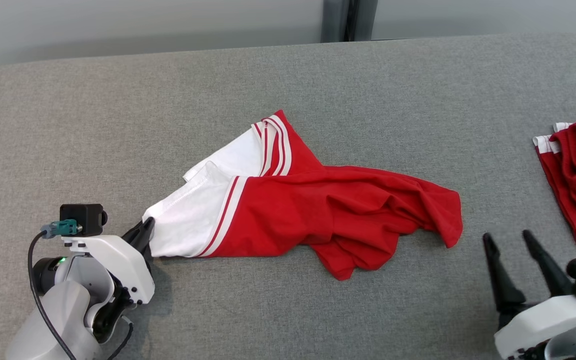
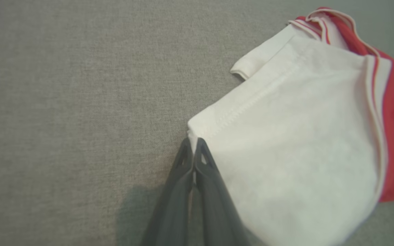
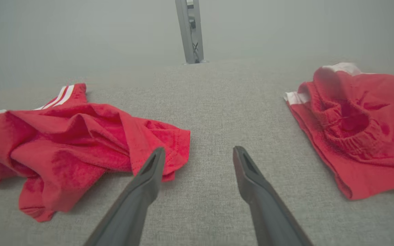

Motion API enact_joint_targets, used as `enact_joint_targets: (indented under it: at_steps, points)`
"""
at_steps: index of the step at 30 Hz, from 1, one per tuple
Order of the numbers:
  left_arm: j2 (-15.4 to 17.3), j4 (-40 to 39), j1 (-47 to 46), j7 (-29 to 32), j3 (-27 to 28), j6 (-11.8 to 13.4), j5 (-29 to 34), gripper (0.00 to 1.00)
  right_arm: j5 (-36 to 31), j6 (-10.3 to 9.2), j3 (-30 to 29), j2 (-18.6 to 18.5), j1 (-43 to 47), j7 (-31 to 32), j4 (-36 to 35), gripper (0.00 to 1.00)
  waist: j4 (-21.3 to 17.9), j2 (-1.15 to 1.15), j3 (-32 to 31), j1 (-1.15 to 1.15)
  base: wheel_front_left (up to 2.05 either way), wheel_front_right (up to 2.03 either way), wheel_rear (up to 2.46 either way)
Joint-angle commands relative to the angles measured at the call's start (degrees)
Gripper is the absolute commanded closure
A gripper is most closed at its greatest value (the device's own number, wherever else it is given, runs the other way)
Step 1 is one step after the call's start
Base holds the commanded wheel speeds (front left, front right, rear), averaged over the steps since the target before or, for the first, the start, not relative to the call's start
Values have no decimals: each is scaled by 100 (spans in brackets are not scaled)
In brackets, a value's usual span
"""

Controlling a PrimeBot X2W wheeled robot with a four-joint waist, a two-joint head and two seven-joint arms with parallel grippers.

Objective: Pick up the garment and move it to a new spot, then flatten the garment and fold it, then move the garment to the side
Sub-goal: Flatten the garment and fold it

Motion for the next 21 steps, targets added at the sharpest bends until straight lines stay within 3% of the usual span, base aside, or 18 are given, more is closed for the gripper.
enact_joint_targets:
  at_steps: [1,3,14,16,18,19,21]
  points:
    - [28,36,-103,-24,-10,-10,39,100,113,1,152,-113,48,212,43,0,6,0,7,0,0,0,0]
    - [21,58,-124,-48,-27,-14,43,100,252,1,430,-225,35,417,112,0,19,0,26,0,0,0,0]
    - [1,141,-188,-159,-96,-17,57,100,595,1,1025,-311,-545,204,819,0,76,0,65,0,0,0,0]
    - [-10,152,-197,-214,-105,-21,52,100,654,1,1080,-333,-642,177,1010,50,92,0,61,0,0,0,0]
    - [-23,169,-205,-240,-121,-25,51,100,711,1,1140,-370,-753,94,1160,87,106,0,59,0,0,0,0]
    - [-22,171,-211,-274,-126,-28,56,100,735,1,1169,-383,-797,40,1222,100,112,0,58,0,0,0,0]
    - [-15,171,-222,-348,-126,-36,63,100,765,1,1176,-411,-865,-115,1287,100,124,0,53,0,0,0,0]
